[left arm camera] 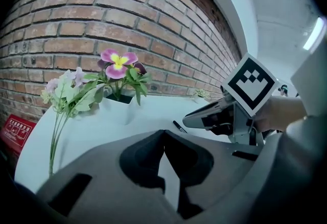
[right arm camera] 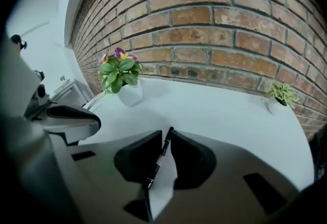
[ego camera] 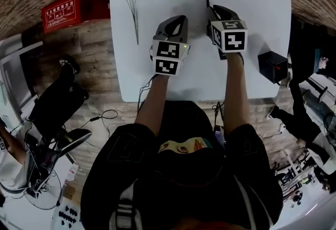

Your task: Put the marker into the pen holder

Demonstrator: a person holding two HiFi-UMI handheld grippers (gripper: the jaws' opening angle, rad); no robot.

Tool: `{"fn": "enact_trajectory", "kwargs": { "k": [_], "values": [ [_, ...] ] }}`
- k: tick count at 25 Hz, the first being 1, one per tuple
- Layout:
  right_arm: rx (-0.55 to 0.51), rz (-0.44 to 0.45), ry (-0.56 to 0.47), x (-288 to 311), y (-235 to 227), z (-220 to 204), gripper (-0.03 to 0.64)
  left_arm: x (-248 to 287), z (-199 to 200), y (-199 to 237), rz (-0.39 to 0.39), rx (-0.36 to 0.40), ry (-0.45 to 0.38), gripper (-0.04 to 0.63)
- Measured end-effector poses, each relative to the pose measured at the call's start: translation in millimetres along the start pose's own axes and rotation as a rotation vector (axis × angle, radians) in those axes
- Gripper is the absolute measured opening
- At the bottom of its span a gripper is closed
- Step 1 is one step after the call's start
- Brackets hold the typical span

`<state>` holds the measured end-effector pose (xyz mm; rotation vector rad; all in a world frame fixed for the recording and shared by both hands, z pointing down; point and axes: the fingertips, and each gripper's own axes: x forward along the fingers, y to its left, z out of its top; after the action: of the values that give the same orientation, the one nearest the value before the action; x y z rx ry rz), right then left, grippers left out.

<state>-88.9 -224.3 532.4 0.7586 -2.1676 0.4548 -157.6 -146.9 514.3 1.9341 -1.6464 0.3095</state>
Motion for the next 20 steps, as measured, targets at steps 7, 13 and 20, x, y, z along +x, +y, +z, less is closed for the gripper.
{"fn": "enact_trajectory", "kwargs": {
  "k": [7,13,20],
  "values": [
    [0.015,-0.001,0.074,24,0,0,0.067,1,1,14,0.009,-0.033,0.002,0.002],
    [0.023,0.000,0.130,32,2,-5,0.067,6,-1,17,0.005,-0.059,0.003,0.002],
    [0.030,0.011,0.158,35,4,-6,0.046,10,-2,15,0.003,-0.066,0.012,0.002]
  ]
}}
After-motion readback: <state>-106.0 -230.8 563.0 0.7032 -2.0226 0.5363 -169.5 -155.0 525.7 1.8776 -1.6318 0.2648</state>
